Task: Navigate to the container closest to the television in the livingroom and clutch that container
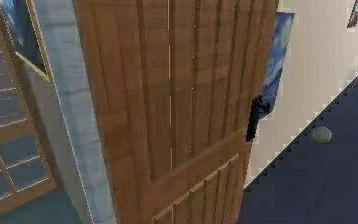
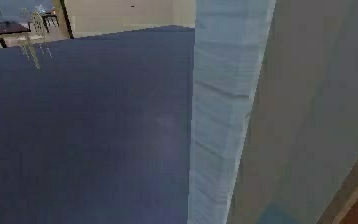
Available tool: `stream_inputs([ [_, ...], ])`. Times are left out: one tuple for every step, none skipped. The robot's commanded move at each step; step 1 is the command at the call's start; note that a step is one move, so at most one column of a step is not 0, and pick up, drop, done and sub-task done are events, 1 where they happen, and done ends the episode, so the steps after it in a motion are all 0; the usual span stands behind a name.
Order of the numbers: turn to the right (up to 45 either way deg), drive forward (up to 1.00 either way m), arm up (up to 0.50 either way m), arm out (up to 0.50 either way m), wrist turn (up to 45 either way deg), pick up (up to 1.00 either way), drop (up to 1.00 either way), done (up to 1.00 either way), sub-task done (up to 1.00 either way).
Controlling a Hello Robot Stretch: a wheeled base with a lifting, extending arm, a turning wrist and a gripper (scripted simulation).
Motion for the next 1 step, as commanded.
stream_inputs([
  [45.0,0.0,0.0,0.0,0.0,0.0,0.0,0.0,0.0],
])
